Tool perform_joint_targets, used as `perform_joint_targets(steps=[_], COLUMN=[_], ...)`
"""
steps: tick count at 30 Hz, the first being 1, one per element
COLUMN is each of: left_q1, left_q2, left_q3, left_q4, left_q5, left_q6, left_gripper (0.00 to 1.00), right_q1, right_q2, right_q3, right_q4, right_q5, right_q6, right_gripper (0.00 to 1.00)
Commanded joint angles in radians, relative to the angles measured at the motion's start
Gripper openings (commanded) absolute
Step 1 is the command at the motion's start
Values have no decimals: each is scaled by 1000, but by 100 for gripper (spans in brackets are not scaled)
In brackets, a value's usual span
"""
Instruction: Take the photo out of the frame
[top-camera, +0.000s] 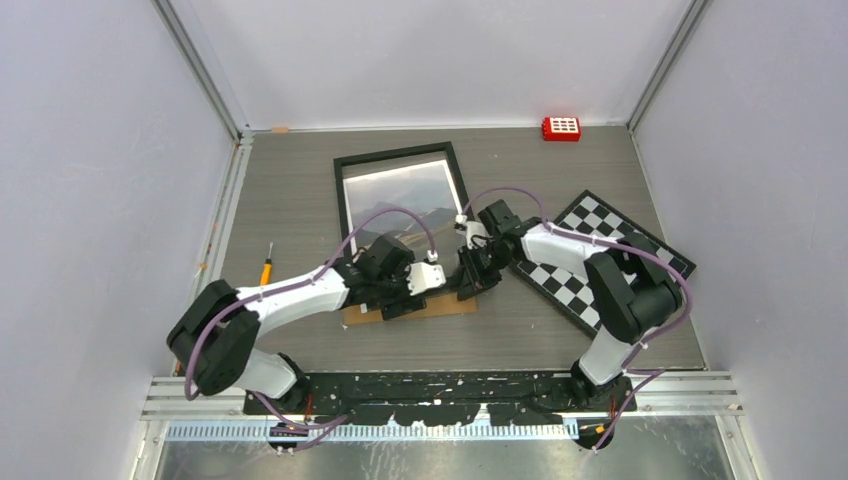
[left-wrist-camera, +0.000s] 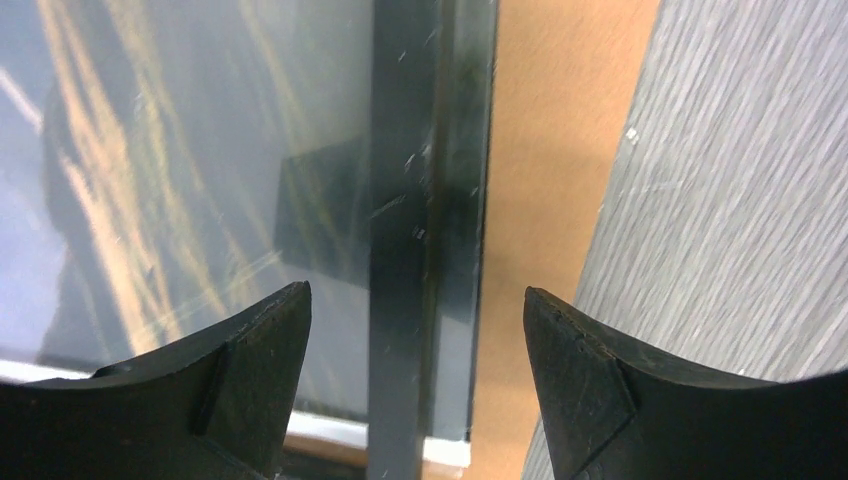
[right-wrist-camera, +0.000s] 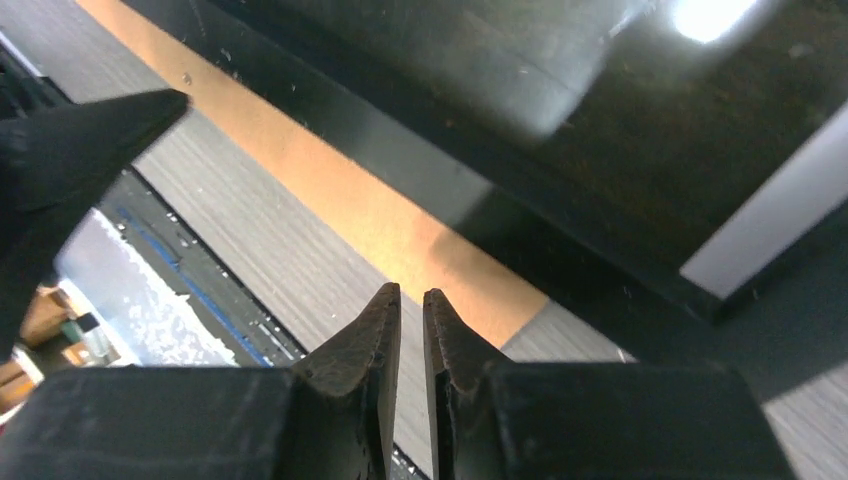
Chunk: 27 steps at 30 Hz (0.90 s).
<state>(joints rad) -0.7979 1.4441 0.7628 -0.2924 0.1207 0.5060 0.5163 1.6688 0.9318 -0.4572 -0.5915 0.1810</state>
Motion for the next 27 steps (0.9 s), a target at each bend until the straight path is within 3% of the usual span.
perform_joint_targets(steps=[1,5,12,27], left_q1=[53,74,74,75], left_q2=[-125,-192,-175,-107], left_q3=[-57,-114,-136,-127], left_q4=[5,-13,4,57], left_q5=[11,-10,-80,-113], left_q6=[130,198,193,229], left_gripper=[79,79,78,77], right_q1=[50,93,135,160], right_q2=[40,79,149,122], right_q3=[73,126,206,161], right_q4=[-28,-62,-173,-248], right_q5=[98,170,278,413], right_q6=[-48,-71,-115,-214], right_gripper=[20,20,20,20])
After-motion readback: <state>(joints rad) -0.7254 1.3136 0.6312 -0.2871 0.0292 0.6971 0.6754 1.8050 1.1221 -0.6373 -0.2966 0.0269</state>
